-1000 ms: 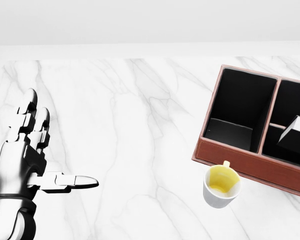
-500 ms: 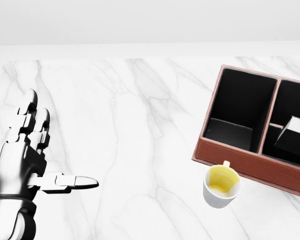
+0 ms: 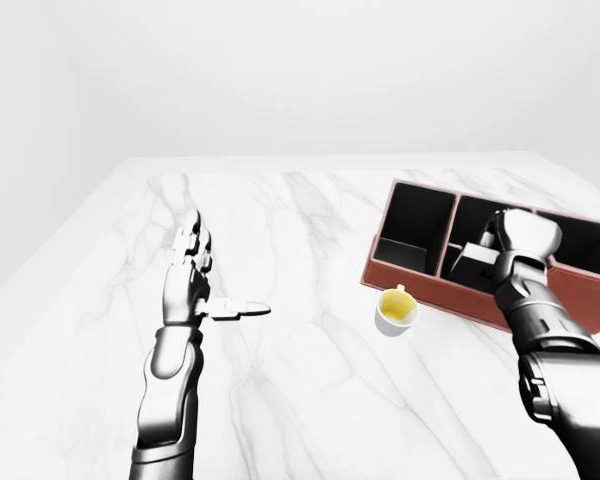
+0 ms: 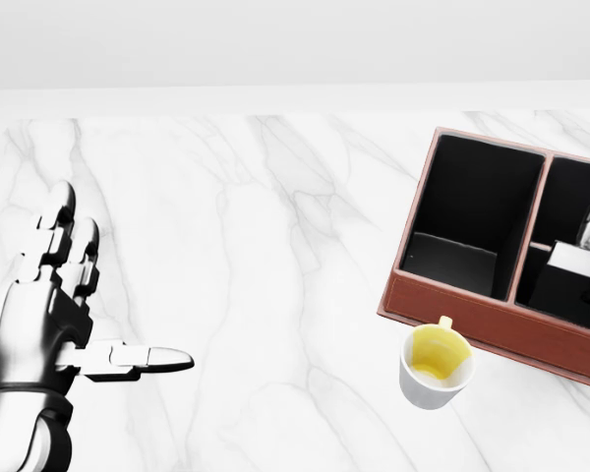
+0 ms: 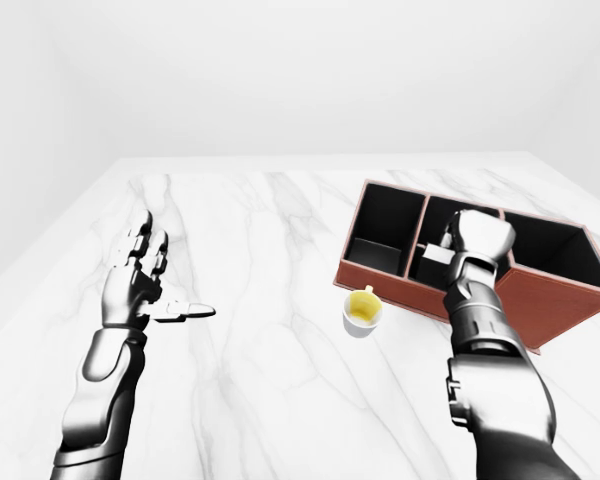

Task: Pick up the book and place it in the caddy.

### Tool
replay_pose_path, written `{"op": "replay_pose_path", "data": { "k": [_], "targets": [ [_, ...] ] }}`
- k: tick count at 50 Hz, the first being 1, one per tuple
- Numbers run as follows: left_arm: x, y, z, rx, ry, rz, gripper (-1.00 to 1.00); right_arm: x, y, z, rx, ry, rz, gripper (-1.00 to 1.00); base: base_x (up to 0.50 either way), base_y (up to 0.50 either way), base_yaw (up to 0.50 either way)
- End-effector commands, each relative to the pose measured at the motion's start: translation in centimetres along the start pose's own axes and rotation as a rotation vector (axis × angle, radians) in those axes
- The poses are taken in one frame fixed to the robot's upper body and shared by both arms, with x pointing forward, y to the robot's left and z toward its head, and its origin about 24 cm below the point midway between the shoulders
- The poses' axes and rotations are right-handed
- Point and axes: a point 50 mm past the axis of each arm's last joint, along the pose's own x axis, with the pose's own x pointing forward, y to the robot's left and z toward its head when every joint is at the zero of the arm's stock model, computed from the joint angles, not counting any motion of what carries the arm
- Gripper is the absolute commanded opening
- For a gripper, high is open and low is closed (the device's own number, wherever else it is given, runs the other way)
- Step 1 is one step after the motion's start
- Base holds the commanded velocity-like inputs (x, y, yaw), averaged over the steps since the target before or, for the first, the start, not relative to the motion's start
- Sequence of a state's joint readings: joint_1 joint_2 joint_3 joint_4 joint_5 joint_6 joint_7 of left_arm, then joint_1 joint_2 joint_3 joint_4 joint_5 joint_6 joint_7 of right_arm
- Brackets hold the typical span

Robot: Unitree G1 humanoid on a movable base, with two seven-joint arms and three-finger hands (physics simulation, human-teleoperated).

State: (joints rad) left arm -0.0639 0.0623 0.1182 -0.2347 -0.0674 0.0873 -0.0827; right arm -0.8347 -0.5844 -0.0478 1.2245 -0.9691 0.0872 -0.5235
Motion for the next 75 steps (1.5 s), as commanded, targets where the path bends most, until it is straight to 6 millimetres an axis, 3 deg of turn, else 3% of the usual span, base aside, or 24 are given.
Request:
{"op": "replay_pose_path", "data": {
  "k": [1,26,39,40,41,43,44,64,70,75],
  "targets": [
    [0.0,0.1,-0.3,-0.002,0.012,0.003,1.0,0.3,-0.3,0.7,-0.029,-0.025,-0.001,-1.0,0.0,0.0,0.0],
    [-0.2,0.2,0.2,0.003,-0.006,0.009,1.0,0.2,0.0,0.4,-0.037,-0.009,0.022,-1.0,0.0,0.0,0.0],
    [-0.1,0.3,-0.6,0.0,0.026,0.01,1.0,0.2,0.0,-0.1,-0.03,0.014,0.031,-1.0,0.0,0.0,0.0],
    [-0.1,0.3,-0.6,0.0,0.028,0.011,1.0,0.3,0.0,0.0,-0.029,0.014,0.031,-0.73,0.0,0.0,0.0],
    [-0.1,0.3,-0.7,0.0,0.03,0.011,1.0,0.3,0.0,0.0,-0.031,0.012,0.031,-0.58,0.0,0.0,0.0],
    [0.0,0.3,-0.8,0.0,0.033,0.014,1.0,0.3,0.0,0.1,-0.032,0.01,0.03,0.62,0.0,0.0,0.0],
    [0.0,0.3,-0.7,0.0,0.032,0.015,1.0,0.3,-0.1,0.1,-0.032,0.009,0.028,1.0,0.0,0.0,0.0],
    [-0.1,0.2,-1.0,-0.001,0.041,0.014,1.0,0.7,-1.0,1.8,-0.013,-0.046,-0.021,1.0,0.0,0.0,0.0],
    [-0.1,0.3,-0.8,-0.001,0.033,0.014,1.0,0.9,-1.6,2.3,0.007,-0.06,-0.053,1.0,0.0,0.0,0.0],
    [-0.1,0.1,-0.5,0.001,0.024,0.012,1.0,1.1,-3.3,3.1,0.069,-0.096,-0.149,1.0,0.0,0.0,0.0]
  ]
}}
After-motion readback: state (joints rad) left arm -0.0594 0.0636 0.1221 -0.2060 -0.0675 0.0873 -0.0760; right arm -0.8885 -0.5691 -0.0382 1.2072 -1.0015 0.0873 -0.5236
